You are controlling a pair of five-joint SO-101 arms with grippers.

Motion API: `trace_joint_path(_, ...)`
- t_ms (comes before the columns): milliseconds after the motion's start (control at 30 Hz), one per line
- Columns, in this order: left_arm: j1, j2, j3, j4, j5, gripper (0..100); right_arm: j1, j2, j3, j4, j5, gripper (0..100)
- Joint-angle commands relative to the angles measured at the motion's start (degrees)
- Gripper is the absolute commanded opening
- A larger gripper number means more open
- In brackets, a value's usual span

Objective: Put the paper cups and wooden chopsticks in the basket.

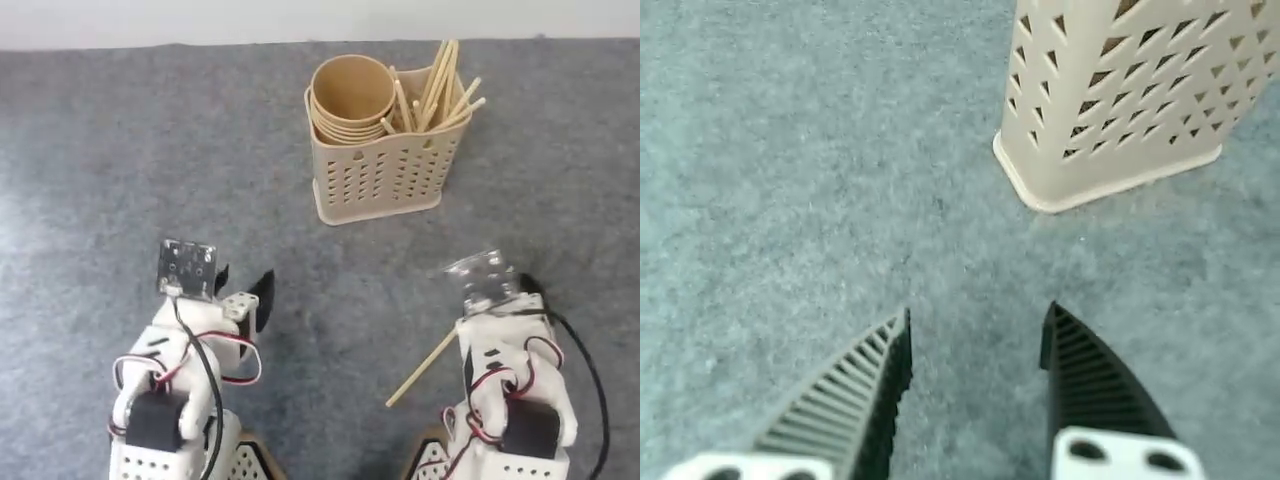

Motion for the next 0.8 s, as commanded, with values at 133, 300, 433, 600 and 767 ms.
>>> trace_joint_path(133, -9.5, -7.7, 9.5, -3.3, 0.6, 20, -2.2, 0.7, -4.5, 3.4, 17.7, 19.0)
trace_joint_path(300, -16.8, -7.6, 16.7, -7.1, 0.6, 20, -3.7, 10.1, -9.3, 3.5, 20.1, 19.0)
trace_joint_path(433, -15.7, -7.5, 16.7, -7.2, 0.6, 20, -8.8, 26.0, -18.6, 5.5, 19.8, 19.0)
trace_joint_path(600, -15.6, -7.4, 16.7, -5.9, 0.6, 20, -17.9, 40.5, -28.4, 14.1, 21.6, 19.0)
trace_joint_path(767, -15.6, -7.4, 16.7, -5.2, 0.4, 20, -23.3, 45.2, -30.7, 24.3, 38.4, 19.0)
